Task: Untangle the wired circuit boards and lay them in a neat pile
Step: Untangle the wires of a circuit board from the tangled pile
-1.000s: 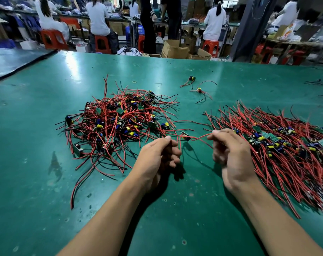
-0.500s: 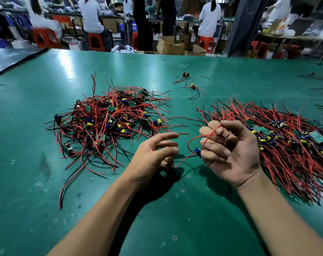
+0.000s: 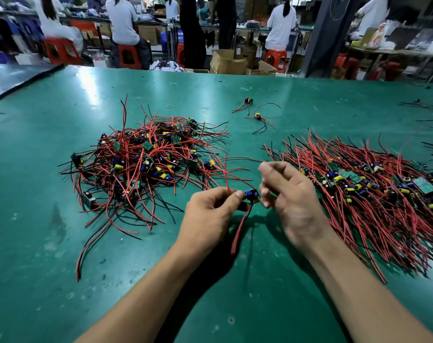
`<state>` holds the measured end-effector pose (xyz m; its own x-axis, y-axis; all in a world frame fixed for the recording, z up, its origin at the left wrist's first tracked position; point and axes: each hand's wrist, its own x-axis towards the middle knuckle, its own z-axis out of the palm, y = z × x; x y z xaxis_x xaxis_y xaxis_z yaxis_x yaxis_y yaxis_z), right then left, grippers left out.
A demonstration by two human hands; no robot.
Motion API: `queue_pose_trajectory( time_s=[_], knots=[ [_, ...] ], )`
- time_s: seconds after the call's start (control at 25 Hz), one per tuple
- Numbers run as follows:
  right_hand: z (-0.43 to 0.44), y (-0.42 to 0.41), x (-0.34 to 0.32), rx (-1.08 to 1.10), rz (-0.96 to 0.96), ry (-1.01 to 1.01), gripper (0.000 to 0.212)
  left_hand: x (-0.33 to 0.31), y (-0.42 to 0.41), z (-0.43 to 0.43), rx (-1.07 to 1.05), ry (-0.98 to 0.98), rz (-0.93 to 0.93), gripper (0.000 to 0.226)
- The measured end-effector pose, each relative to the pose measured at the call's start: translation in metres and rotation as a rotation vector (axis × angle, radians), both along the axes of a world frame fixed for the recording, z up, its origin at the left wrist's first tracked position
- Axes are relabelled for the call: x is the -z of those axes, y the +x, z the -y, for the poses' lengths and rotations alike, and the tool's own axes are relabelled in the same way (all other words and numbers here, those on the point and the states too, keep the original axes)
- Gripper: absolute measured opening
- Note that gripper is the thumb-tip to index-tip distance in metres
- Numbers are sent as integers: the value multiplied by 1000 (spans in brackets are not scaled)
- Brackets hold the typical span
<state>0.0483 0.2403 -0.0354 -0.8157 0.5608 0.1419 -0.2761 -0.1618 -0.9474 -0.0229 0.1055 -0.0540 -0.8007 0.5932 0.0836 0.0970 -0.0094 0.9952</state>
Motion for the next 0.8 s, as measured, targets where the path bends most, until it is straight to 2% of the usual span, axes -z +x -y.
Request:
queue_pose_trajectory(
  time_s=[0.08,0.2,0.4,0.56,0.68,0.8],
  knots=[
    [3,0,9,71,79,322,27,-1,3,-2,-70,26,34,21],
    [3,1,17,92,236,513,29,-6,0,-2,-58,104,254,20],
    [-2,-2,17,42,305,457,31,-9,-8,5,141,57,318,15],
    [0,-3,16,-1,298,376,9,-7,-18,8,183,29,216,18],
    [3,1,14,-75,325,294,31,-2,-19,8,118,7,158,17],
    [6,0,10,-110,333,292,42,0,-17,8,141,49,204,15]
  ],
)
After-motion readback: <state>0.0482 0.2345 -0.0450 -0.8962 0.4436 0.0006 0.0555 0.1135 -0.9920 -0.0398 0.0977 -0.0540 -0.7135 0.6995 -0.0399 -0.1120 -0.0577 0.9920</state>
